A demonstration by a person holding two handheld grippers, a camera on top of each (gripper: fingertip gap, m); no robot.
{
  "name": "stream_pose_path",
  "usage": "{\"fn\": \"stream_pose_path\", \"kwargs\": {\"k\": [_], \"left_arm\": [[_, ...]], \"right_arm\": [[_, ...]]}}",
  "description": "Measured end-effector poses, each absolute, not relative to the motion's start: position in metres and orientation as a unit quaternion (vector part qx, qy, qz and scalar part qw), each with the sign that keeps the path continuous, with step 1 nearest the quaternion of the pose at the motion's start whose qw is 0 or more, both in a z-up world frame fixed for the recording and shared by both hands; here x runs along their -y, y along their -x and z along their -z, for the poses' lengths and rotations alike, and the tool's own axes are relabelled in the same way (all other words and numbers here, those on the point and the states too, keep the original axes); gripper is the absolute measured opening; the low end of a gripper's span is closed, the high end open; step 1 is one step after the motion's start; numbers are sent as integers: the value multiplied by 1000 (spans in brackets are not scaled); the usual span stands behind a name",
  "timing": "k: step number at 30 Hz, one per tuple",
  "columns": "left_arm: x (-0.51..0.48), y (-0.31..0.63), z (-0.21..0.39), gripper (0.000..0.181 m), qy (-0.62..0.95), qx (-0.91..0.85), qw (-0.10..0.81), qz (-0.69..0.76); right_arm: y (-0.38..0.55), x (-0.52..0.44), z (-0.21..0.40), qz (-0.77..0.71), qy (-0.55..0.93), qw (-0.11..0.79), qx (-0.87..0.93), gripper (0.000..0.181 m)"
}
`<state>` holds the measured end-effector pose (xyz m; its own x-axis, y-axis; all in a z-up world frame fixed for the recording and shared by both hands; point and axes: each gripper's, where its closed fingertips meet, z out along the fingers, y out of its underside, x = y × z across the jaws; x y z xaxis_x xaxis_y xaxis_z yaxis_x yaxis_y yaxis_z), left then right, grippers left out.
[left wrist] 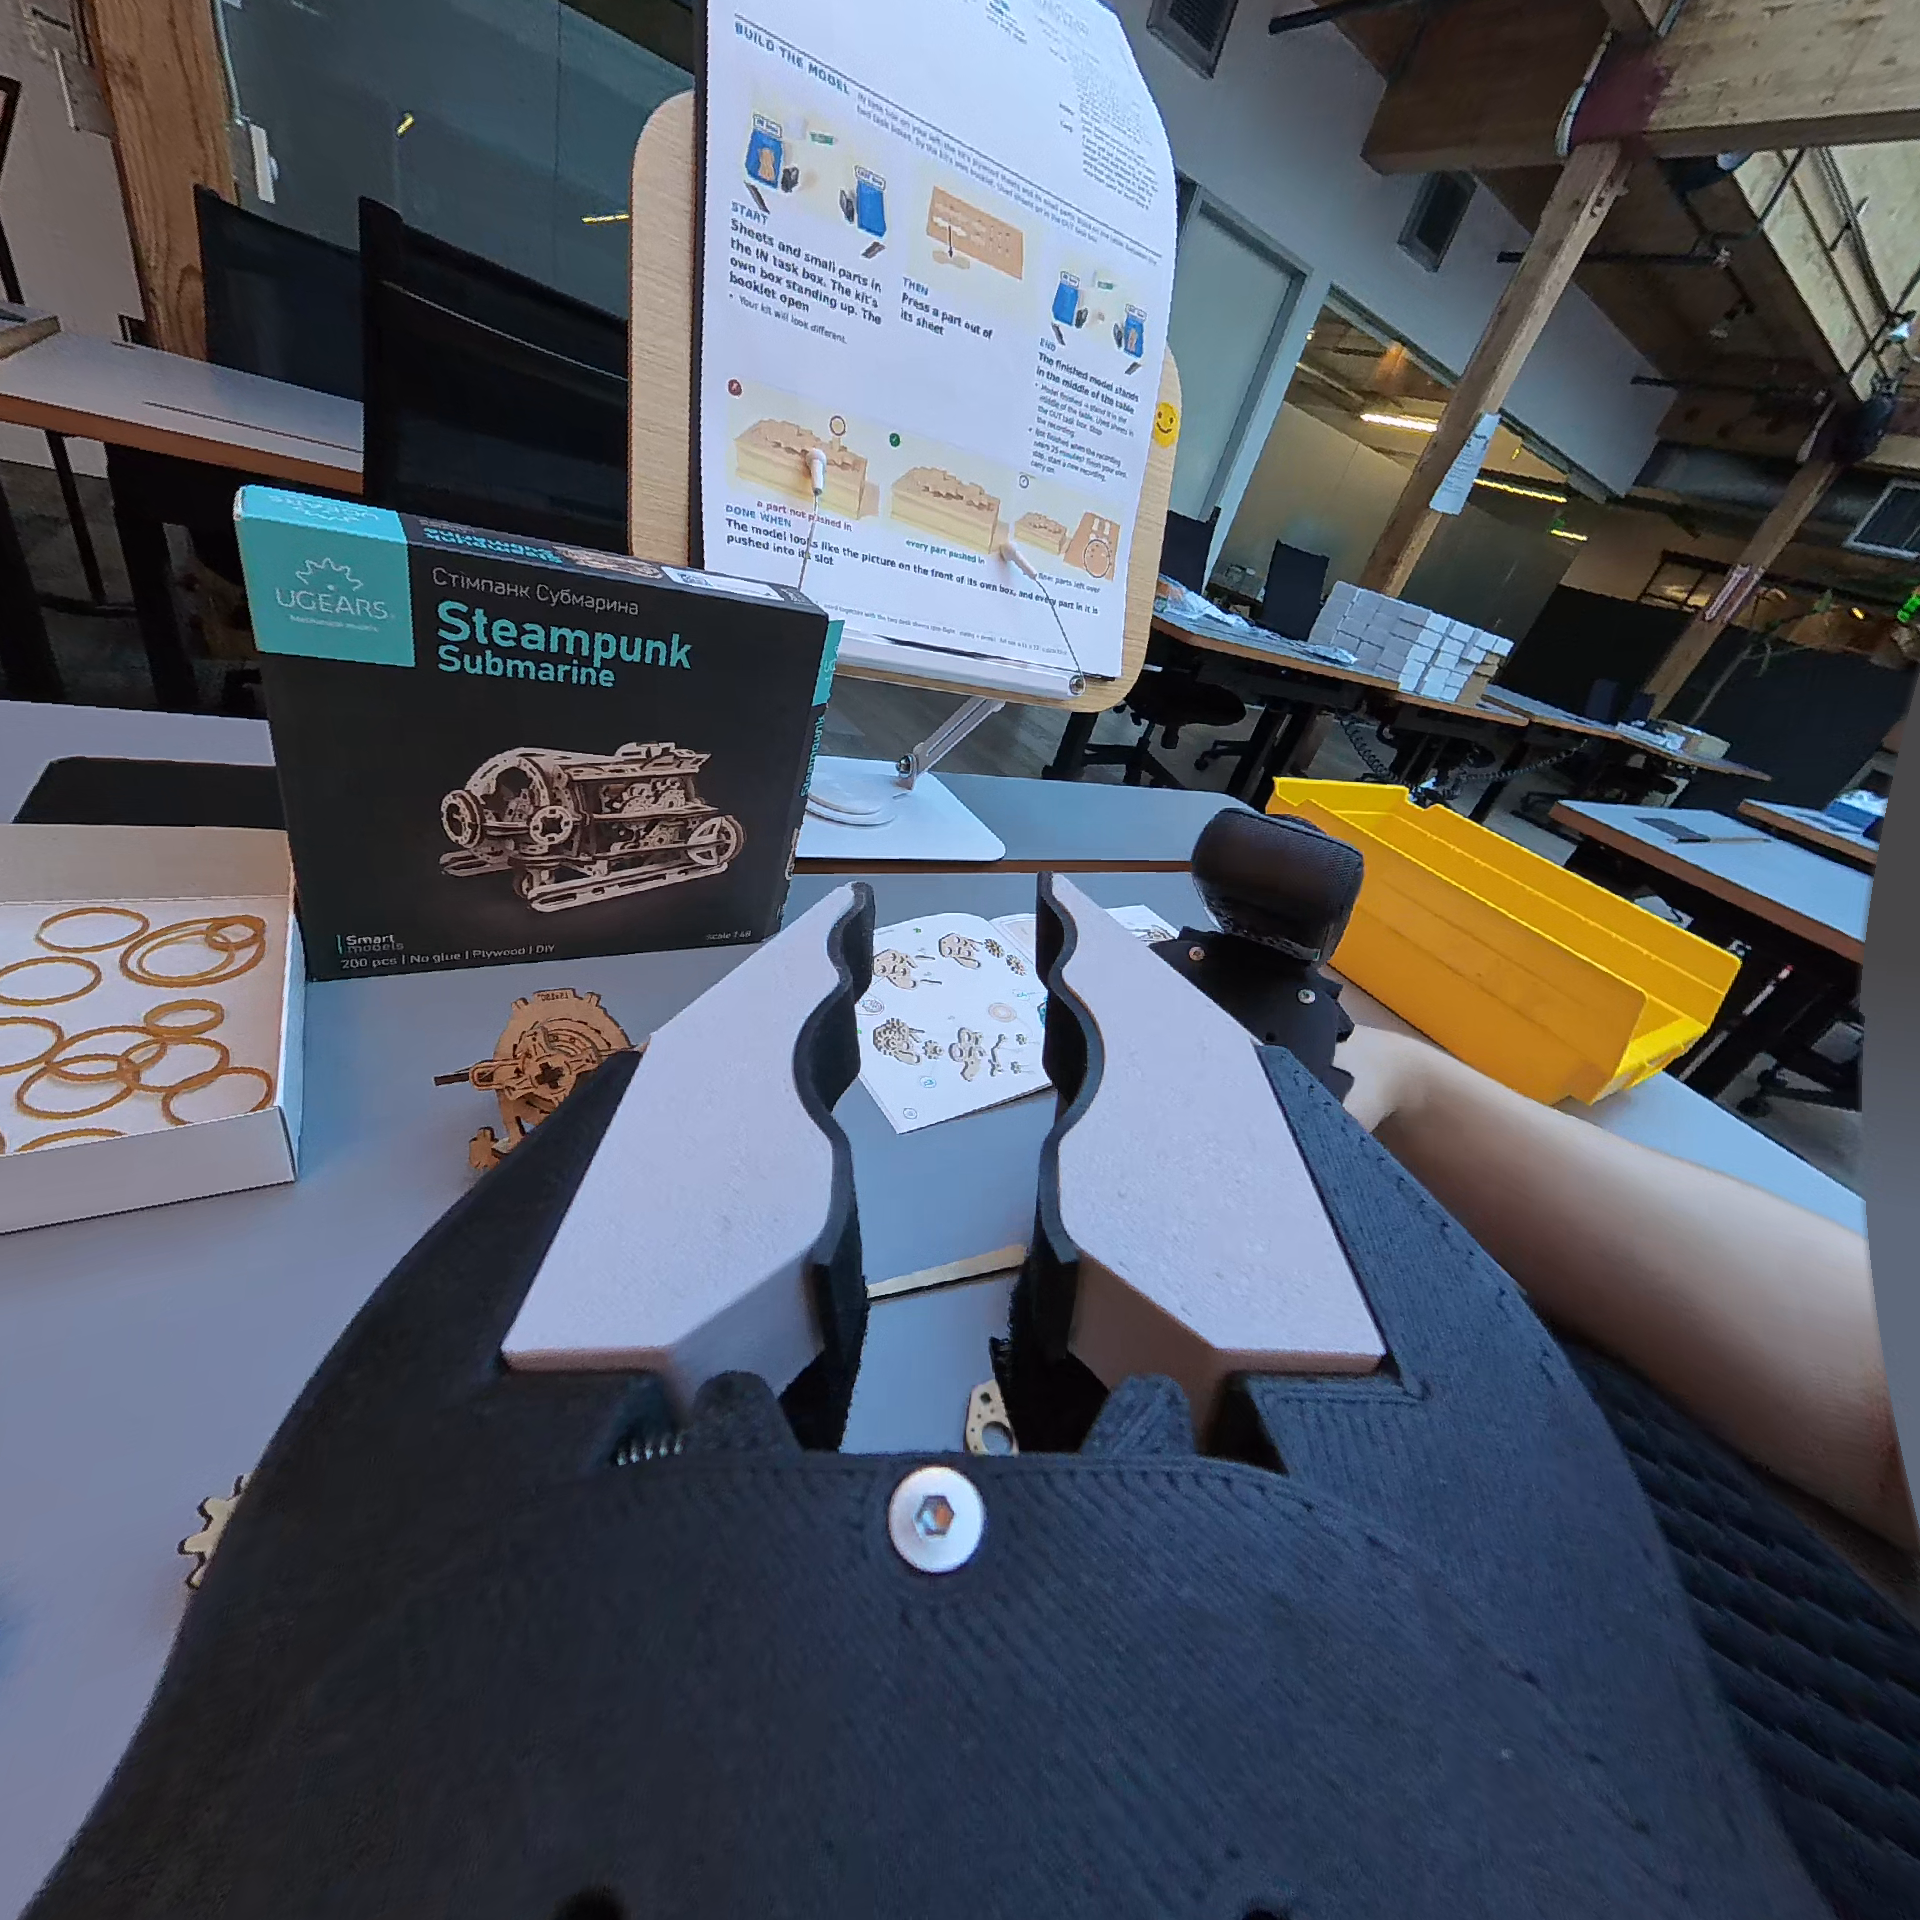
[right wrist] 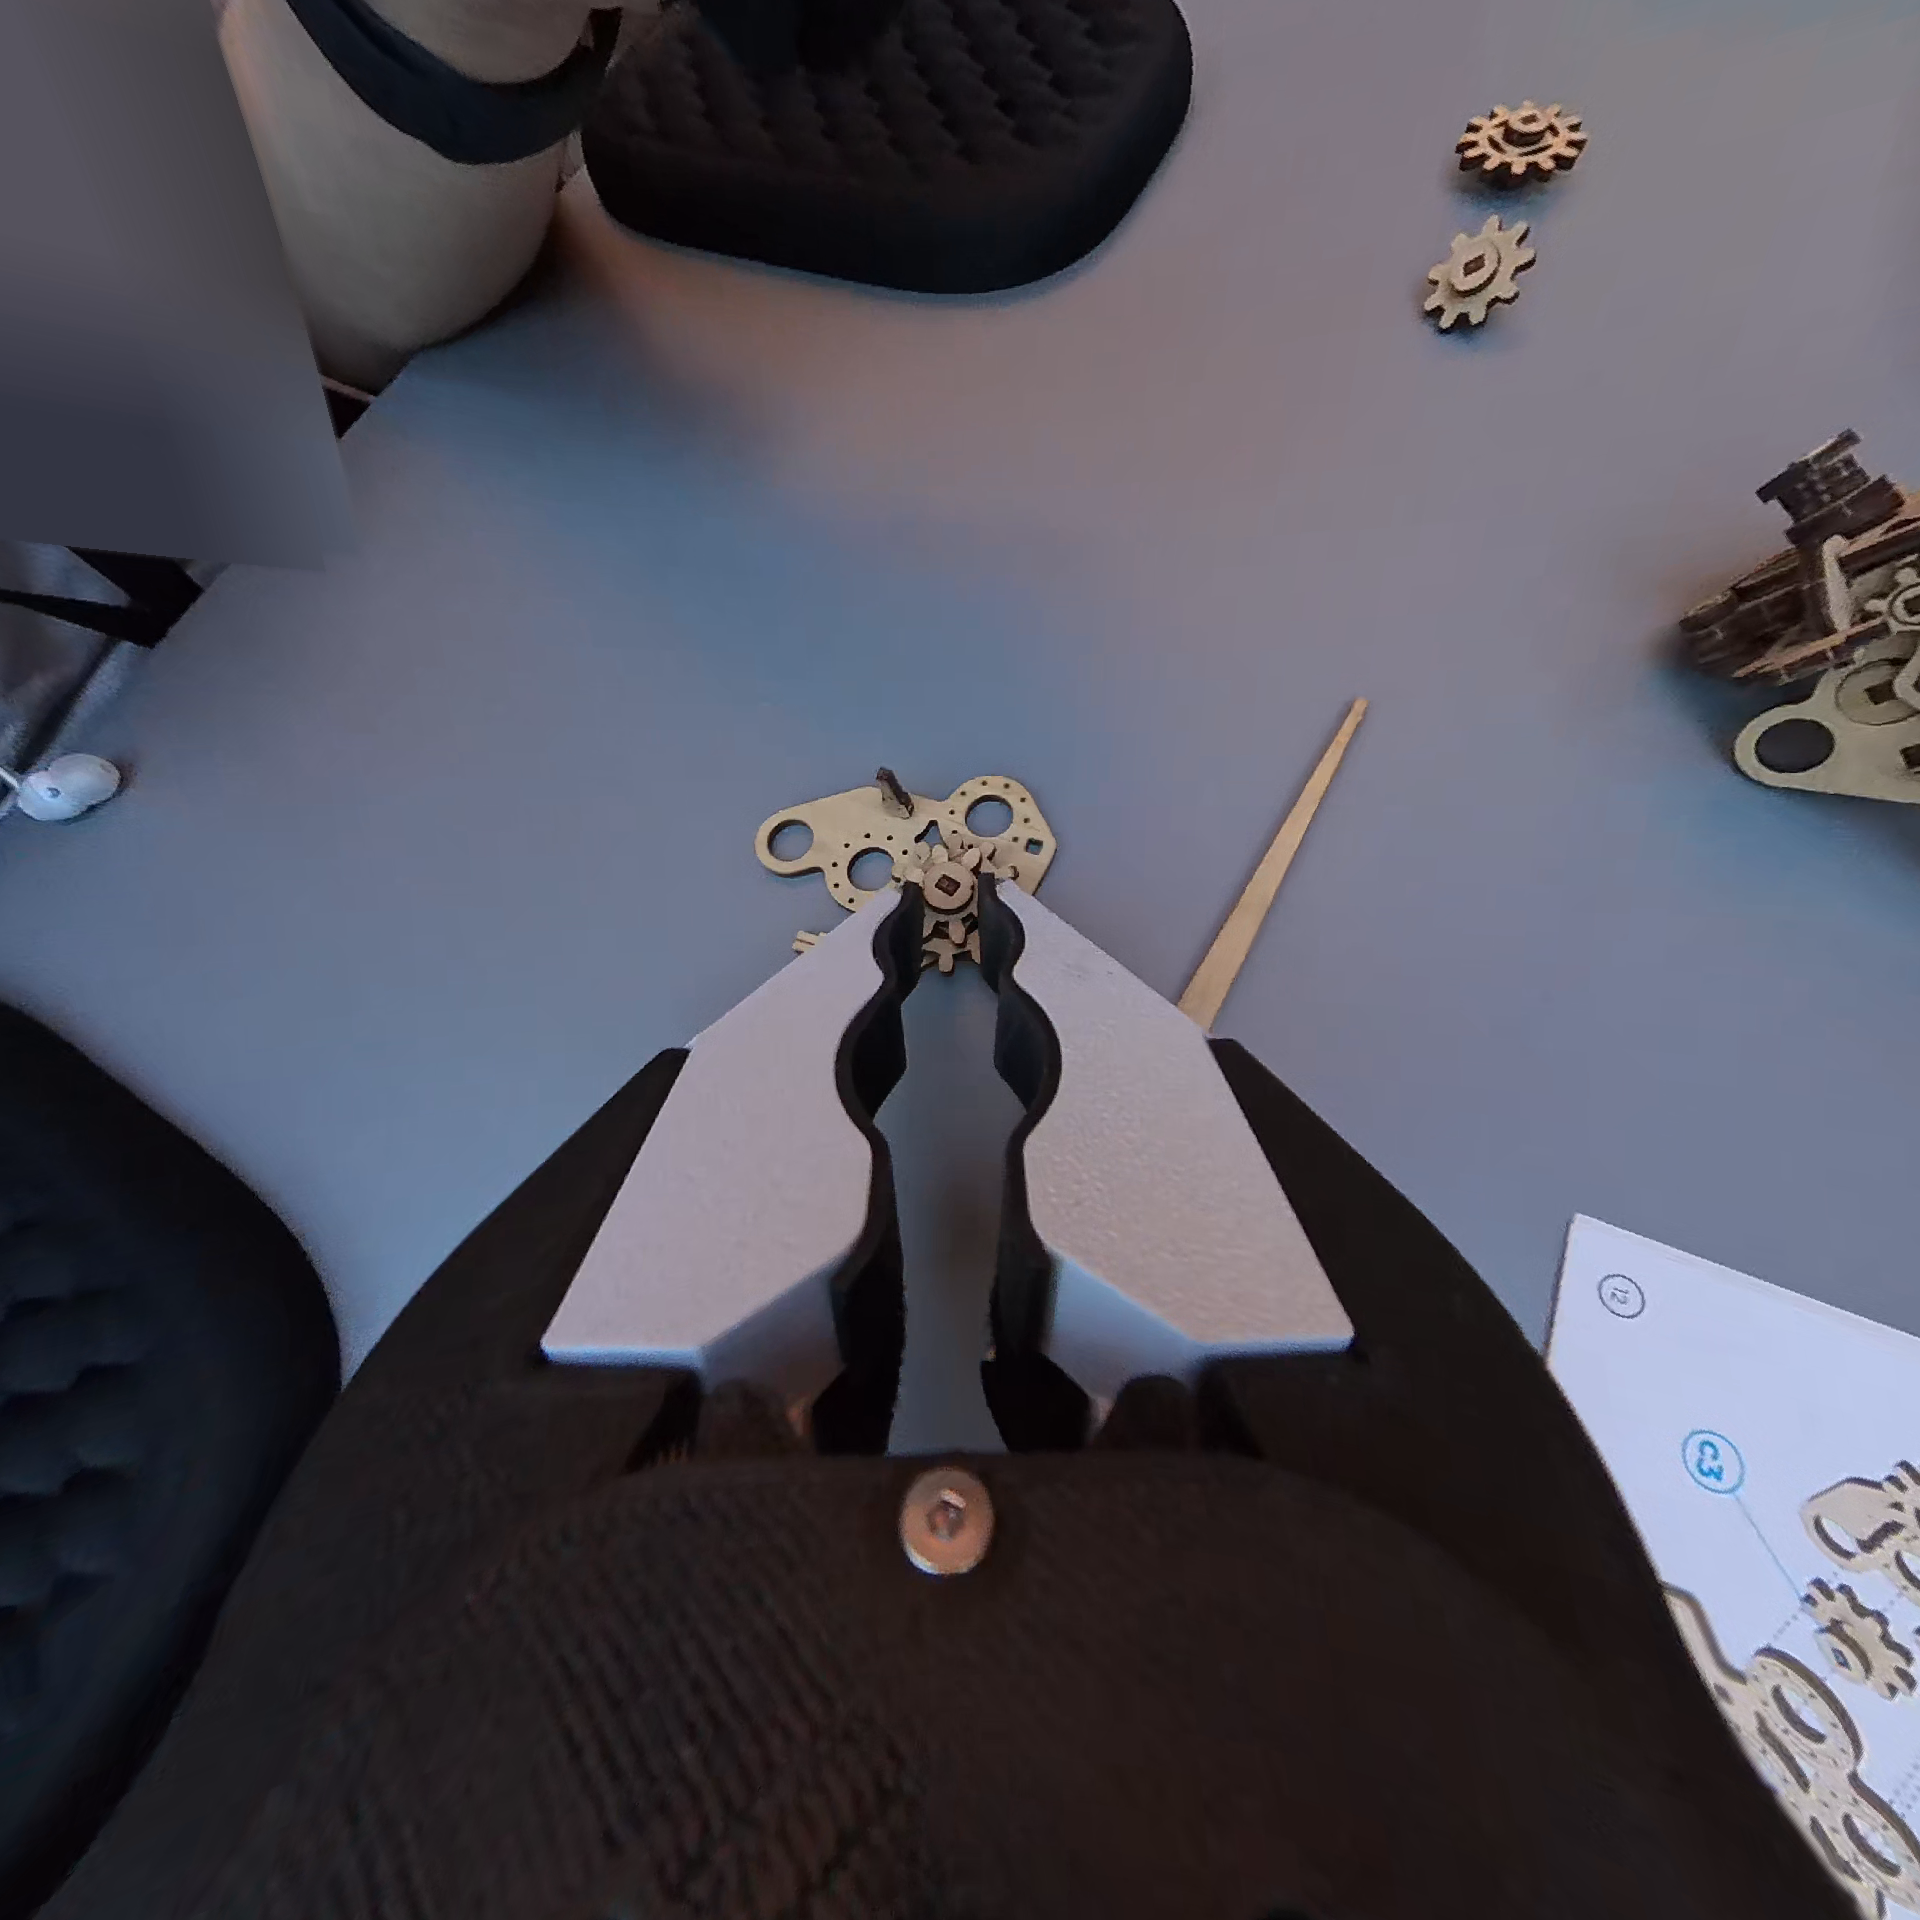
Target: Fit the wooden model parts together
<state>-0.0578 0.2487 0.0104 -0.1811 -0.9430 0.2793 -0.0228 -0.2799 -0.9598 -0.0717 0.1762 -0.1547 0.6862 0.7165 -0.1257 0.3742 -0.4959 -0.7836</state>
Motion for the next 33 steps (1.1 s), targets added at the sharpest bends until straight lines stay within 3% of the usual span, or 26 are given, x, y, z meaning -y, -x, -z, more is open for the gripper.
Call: {"fn": "stream_pose_path", "kwargs": {"k": [8, 23, 29, 33], "left_arm": [[-246, 59, -12, 29, 514, -469, 375, 612], [-246, 56, -8, 29, 516, -480, 383, 598], [-221, 56, 38, 30, 536, -582, 270, 549], [-204, 77, 79, 37, 516, -664, 246, 481]], "right_arm": [[64, -179, 155, -267, 854, 365, 256, 9], [61, -180, 154, -193, 840, 414, 291, 9], [69, -176, 154, -210, 840, 401, 300, 11], [70, -176, 143, -193, 836, 417, 298, 17]]}}
